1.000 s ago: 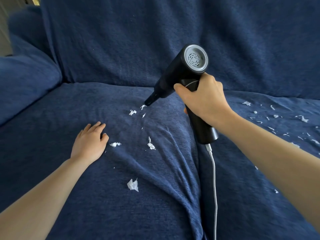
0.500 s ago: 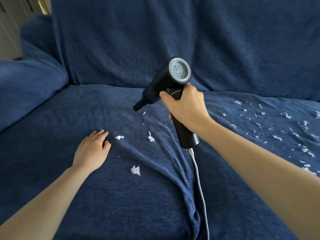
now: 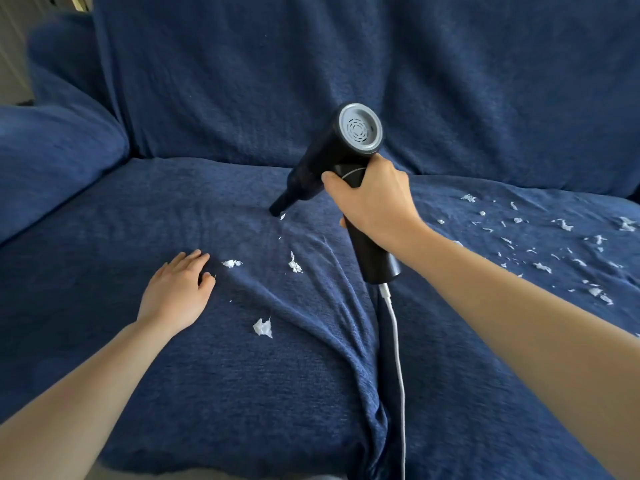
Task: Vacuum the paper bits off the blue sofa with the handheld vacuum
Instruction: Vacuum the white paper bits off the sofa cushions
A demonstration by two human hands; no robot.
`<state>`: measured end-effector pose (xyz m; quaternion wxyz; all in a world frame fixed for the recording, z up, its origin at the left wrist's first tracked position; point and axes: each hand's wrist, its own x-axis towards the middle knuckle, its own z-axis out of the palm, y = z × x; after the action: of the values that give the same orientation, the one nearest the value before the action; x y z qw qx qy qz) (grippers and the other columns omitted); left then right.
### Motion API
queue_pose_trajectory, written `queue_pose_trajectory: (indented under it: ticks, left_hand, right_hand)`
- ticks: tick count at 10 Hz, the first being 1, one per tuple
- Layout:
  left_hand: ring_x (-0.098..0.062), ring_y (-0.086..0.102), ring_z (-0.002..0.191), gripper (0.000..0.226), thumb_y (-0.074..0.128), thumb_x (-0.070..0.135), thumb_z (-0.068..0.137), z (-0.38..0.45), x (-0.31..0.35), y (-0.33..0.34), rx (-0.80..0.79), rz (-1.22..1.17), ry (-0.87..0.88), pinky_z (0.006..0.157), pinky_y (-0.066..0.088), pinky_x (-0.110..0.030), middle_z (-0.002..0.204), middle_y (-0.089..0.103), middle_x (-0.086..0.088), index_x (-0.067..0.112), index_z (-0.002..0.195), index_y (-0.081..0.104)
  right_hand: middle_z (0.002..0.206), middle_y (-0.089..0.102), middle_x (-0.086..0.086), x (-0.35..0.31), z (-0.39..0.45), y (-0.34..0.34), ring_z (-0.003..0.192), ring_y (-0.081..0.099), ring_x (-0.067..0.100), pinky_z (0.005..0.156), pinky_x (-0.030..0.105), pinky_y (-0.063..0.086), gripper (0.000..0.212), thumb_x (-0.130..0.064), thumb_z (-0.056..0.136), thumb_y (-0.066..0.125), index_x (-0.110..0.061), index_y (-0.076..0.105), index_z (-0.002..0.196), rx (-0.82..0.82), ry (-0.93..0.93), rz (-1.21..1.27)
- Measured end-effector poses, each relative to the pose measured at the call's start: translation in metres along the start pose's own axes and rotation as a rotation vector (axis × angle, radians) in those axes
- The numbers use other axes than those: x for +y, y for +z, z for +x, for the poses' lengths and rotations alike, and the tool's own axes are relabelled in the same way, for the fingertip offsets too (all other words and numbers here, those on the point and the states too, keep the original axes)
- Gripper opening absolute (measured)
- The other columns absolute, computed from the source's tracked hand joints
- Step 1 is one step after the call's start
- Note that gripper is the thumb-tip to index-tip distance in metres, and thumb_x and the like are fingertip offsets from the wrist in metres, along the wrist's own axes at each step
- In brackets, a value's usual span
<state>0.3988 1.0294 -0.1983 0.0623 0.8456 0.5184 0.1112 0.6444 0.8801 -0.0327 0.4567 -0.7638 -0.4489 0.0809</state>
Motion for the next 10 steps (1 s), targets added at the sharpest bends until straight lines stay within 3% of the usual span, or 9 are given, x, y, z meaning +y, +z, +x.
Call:
queue_pose_trajectory:
  ticks: [1, 2, 3, 4, 5, 6, 7, 8, 10]
  left_hand:
    - [-0.019, 0.019, 0.146, 0.049, 0.033, 0.029, 0.101, -0.004, 0.003, -0.003, -0.01, 0.007, 0.002, 0.12, 0.016, -0.038, 0.157, 0.027, -0.001, 0.015, 0.147, 0.035]
    - [-0.02, 0.02, 0.146, 0.049, 0.034, 0.029, 0.1, -0.011, 0.007, -0.003, -0.002, 0.004, -0.006, 0.119, 0.016, -0.039, 0.156, 0.028, -0.002, 0.014, 0.147, 0.036]
    - [-0.021, 0.022, 0.145, 0.048, 0.036, 0.029, 0.1, -0.018, 0.009, -0.002, 0.027, -0.004, -0.014, 0.119, 0.016, -0.039, 0.156, 0.03, -0.002, 0.014, 0.146, 0.038]
    - [-0.022, 0.023, 0.145, 0.048, 0.036, 0.029, 0.099, -0.025, 0.011, -0.001, 0.043, 0.003, -0.008, 0.119, 0.016, -0.039, 0.155, 0.032, -0.002, 0.014, 0.145, 0.039]
    - [-0.022, 0.023, 0.145, 0.048, 0.036, 0.029, 0.099, -0.028, 0.012, 0.0, 0.051, 0.009, -0.014, 0.119, 0.016, -0.04, 0.155, 0.032, -0.003, 0.014, 0.145, 0.039]
    - [-0.023, 0.024, 0.145, 0.048, 0.036, 0.028, 0.099, -0.028, 0.014, -0.001, 0.054, 0.009, -0.017, 0.119, 0.016, -0.04, 0.155, 0.032, -0.003, 0.014, 0.145, 0.04]
    - [-0.022, 0.022, 0.145, 0.049, 0.036, 0.028, 0.099, -0.029, 0.015, -0.001, 0.041, 0.002, -0.024, 0.119, 0.015, -0.04, 0.155, 0.031, -0.003, 0.014, 0.145, 0.039]
    - [-0.021, 0.021, 0.146, 0.049, 0.035, 0.029, 0.099, -0.03, 0.014, -0.001, 0.035, 0.005, -0.022, 0.119, 0.015, -0.039, 0.156, 0.03, -0.002, 0.015, 0.146, 0.037]
    - [-0.021, 0.022, 0.145, 0.049, 0.035, 0.029, 0.099, -0.031, 0.013, -0.002, 0.036, 0.004, -0.011, 0.119, 0.016, -0.039, 0.156, 0.03, -0.001, 0.016, 0.146, 0.037]
  right_hand:
    - [0.069, 0.068, -0.001, -0.001, -0.014, -0.019, 0.048, 0.067, 0.011, 0.049, 0.011, 0.049, 0.02, -0.038, 0.09, 0.064, -0.021, 0.054, 0.087, 0.02, 0.001, -0.01]
    - [0.061, 0.066, -0.003, -0.004, -0.027, -0.027, 0.048, 0.067, 0.008, 0.056, 0.017, 0.051, 0.02, -0.037, 0.09, 0.065, -0.021, 0.054, 0.082, 0.017, 0.008, -0.003]
    - [0.062, 0.065, -0.005, -0.01, -0.041, -0.029, 0.049, 0.067, 0.007, 0.05, 0.01, 0.047, 0.021, -0.038, 0.089, 0.066, -0.023, 0.053, 0.08, -0.013, -0.007, -0.011]
    - [0.075, 0.068, -0.001, -0.013, -0.052, -0.032, 0.063, 0.07, 0.015, 0.061, 0.018, 0.054, 0.022, -0.042, 0.087, 0.066, -0.024, 0.054, 0.084, -0.04, -0.013, -0.032]
    - [0.073, 0.067, -0.001, -0.016, -0.063, -0.04, 0.067, 0.07, 0.018, 0.066, 0.024, 0.057, 0.022, -0.041, 0.087, 0.067, -0.025, 0.053, 0.081, -0.061, -0.021, -0.063]
    - [0.067, 0.067, -0.002, -0.019, -0.073, -0.052, 0.048, 0.068, 0.014, 0.048, 0.015, 0.053, 0.022, -0.035, 0.089, 0.068, -0.023, 0.053, 0.079, -0.065, 0.006, -0.013]
    - [0.067, 0.067, -0.002, -0.018, -0.08, -0.057, 0.047, 0.068, 0.012, 0.046, 0.012, 0.05, 0.021, -0.034, 0.09, 0.068, -0.021, 0.054, 0.08, -0.071, 0.024, 0.018]
    - [0.062, 0.067, -0.004, -0.019, -0.084, -0.056, 0.047, 0.068, 0.011, 0.057, 0.018, 0.055, 0.021, -0.035, 0.09, 0.068, -0.02, 0.057, 0.08, -0.091, 0.015, 0.019]
    - [0.055, 0.065, -0.004, -0.027, -0.088, -0.043, 0.046, 0.069, 0.014, 0.05, 0.017, 0.054, 0.022, -0.035, 0.089, 0.069, -0.019, 0.057, 0.078, -0.184, 0.034, 0.099]
